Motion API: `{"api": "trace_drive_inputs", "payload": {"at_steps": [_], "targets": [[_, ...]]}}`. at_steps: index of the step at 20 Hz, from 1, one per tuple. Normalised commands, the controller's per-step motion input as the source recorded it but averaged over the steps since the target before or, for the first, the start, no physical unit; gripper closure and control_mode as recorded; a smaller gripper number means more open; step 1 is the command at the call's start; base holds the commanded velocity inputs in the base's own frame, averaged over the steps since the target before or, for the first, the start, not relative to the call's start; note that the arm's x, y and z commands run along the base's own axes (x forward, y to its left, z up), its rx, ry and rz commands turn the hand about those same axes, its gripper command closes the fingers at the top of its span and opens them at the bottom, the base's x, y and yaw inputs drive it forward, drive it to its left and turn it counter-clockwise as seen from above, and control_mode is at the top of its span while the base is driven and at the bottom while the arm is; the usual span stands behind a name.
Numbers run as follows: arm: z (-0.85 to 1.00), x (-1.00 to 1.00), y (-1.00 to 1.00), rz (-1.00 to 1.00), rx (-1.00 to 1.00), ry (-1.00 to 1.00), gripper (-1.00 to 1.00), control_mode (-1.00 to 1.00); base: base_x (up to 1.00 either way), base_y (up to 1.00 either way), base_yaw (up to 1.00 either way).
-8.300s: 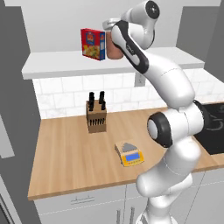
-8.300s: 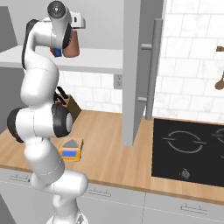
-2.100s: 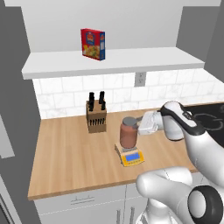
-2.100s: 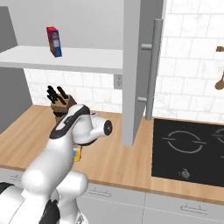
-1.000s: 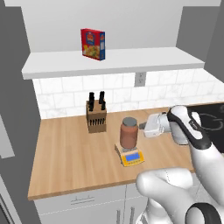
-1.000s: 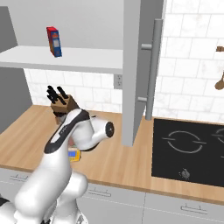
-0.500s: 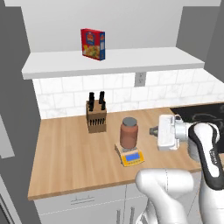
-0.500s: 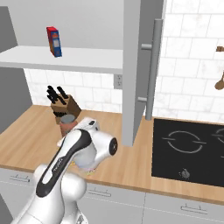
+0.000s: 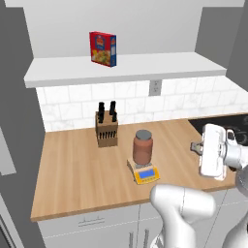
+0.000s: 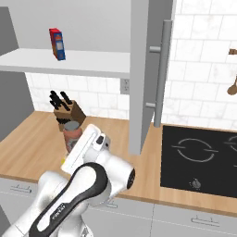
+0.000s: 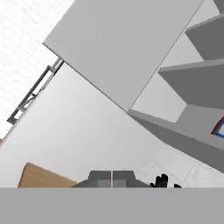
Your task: Pick the honey bottle and place it on the digital scale for weighing, and close the cabinet.
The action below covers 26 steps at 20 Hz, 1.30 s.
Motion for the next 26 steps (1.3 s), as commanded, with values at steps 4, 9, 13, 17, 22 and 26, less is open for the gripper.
{"api": "trace_drive_inputs", "payload": {"at_steps": [4, 9, 13, 17, 22, 26], "targets": [[0.4, -0.67, -0.81, -0.07, 0.18, -0.37, 1.0, -1.0, 0.0, 0.0, 0.0], [0.17, -0.37, -0.73, -0.08, 0.19, -0.21, 1.0, -1.0, 0.0, 0.0, 0.0], [0.0, 0.0, -0.87, -0.09, 0.18, -0.01, 1.0, -1.0, 0.0, 0.0, 0.0], [0.0, 0.0, -0.96, -0.11, 0.19, 0.0, 1.0, -1.0, 0.0, 0.0, 0.0], [0.04, 0.0, -1.0, -0.11, 0.23, 0.0, 1.0, -1.0, 0.0, 0.0, 0.0], [0.0, 0.22, -1.0, -0.16, 0.13, 0.16, 1.0, -1.0, 0.0, 0.0, 0.0]]}}
